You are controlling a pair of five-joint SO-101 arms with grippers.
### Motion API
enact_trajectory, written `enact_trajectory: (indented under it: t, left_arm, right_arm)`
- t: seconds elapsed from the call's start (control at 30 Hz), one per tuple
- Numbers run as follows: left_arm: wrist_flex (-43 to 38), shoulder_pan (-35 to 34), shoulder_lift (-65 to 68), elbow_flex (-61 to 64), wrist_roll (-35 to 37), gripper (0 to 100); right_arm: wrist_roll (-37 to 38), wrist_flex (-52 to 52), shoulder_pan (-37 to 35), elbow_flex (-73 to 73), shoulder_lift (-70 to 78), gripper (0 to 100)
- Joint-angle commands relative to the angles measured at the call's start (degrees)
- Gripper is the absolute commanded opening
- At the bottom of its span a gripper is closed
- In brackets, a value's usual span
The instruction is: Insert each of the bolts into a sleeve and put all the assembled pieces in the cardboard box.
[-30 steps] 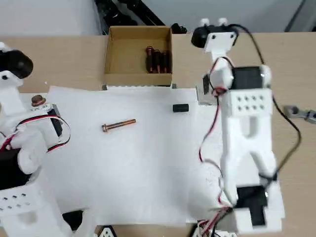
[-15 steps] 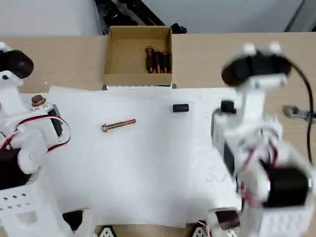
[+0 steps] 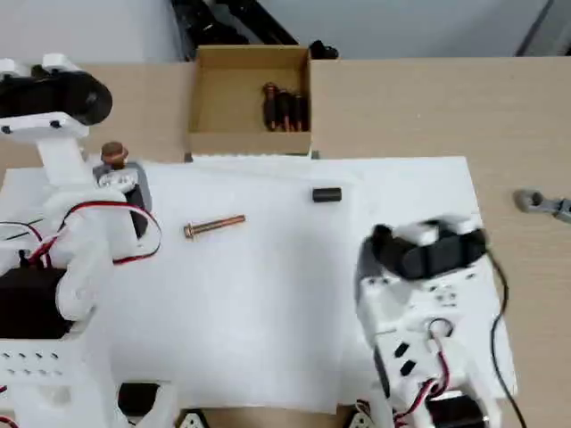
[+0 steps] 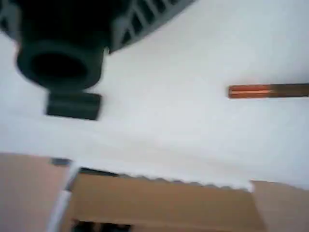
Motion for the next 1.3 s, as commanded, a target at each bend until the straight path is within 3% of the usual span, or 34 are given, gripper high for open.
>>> enact_trajectory:
  t: [0.0,0.2,0.37,0.5,0.73,1.27]
  left_arm:
    - [-3.52,0.35,-1.41,-0.75,-0.18,1]
    - [-4.40,1.05,-1.41,-0.75,-0.26,1]
    - [-5.27,8.18,-1.41,-0.75,-0.26,1]
    - [-10.64,13.89,-1.41,-0.75,-0.35,1]
    - [-18.55,17.05,-1.41,-0.75,-0.35,1]
    - [-20.04,23.74,-1.41,-0.75,-0.44,1]
  right_arm:
    - [-0.53,-6.90,-2.15,1.67,1.01,0.3]
    - [-0.09,-23.25,-2.24,5.45,5.41,0.3]
    - [-0.44,-30.64,-4.62,6.33,10.33,0.3]
    - [-0.18,-36.44,-9.80,6.33,14.29,0.3]
    - [-0.09,-41.27,-13.67,6.15,18.51,0.3]
    - [0.00,-41.10,-13.67,3.43,18.51,0.3]
